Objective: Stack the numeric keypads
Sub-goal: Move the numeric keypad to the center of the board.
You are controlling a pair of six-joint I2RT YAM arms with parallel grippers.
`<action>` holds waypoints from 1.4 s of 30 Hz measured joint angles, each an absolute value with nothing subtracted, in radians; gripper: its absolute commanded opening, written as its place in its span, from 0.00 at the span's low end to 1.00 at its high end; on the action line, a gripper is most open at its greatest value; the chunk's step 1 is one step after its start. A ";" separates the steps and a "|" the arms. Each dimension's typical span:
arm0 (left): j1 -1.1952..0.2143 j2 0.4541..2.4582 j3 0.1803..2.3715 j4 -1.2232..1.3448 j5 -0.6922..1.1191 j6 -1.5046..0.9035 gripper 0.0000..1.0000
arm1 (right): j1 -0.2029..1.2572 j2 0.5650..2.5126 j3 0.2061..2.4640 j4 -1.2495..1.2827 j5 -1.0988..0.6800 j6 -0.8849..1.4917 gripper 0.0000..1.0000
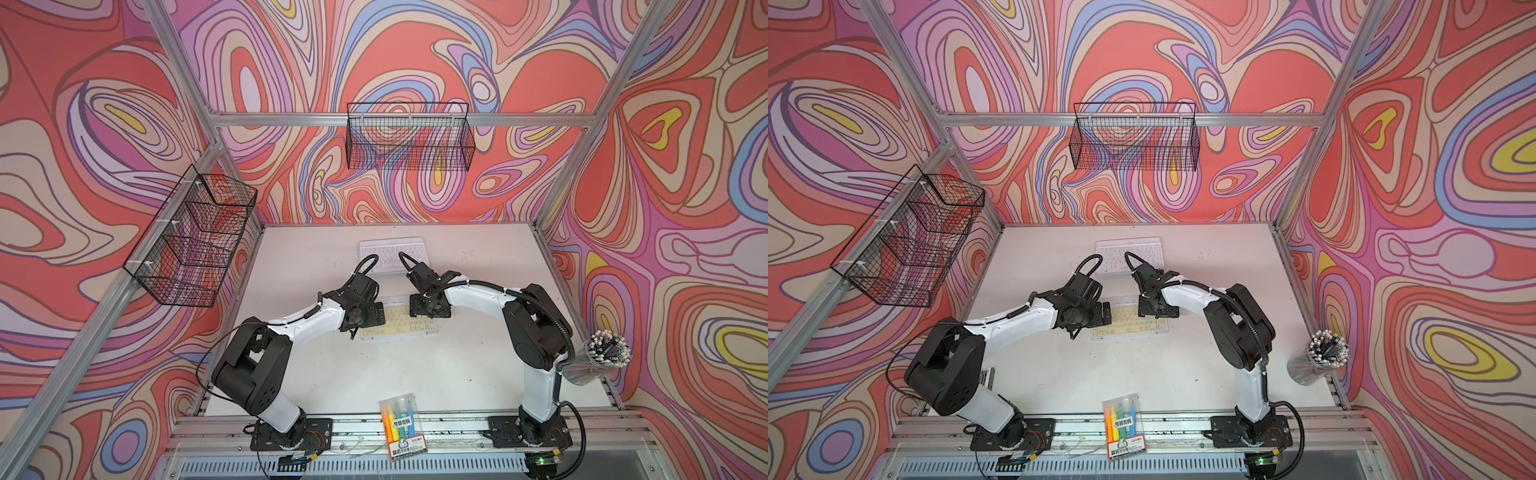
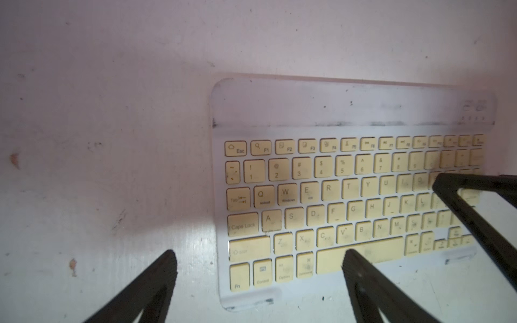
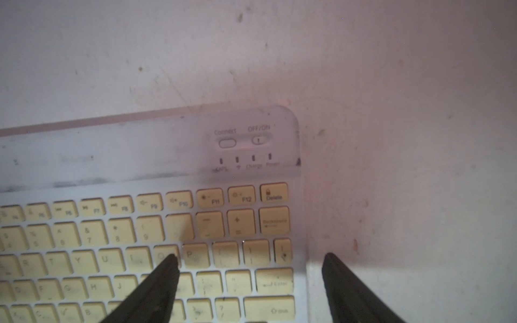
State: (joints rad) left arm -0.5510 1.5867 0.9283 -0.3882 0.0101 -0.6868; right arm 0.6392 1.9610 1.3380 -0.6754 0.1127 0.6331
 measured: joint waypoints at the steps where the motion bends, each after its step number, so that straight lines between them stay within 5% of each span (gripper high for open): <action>1: -0.551 1.589 0.928 -0.384 0.013 -0.688 0.94 | 0.637 1.961 1.335 -0.669 0.105 0.633 0.82; 22: -0.551 1.678 0.945 -0.333 0.055 -0.692 0.91 | 0.575 1.905 1.237 -0.551 -0.030 0.625 0.80; 42: -0.477 1.638 0.830 -0.100 0.177 -0.681 0.88 | 0.432 1.820 1.065 -0.324 -0.366 0.579 0.74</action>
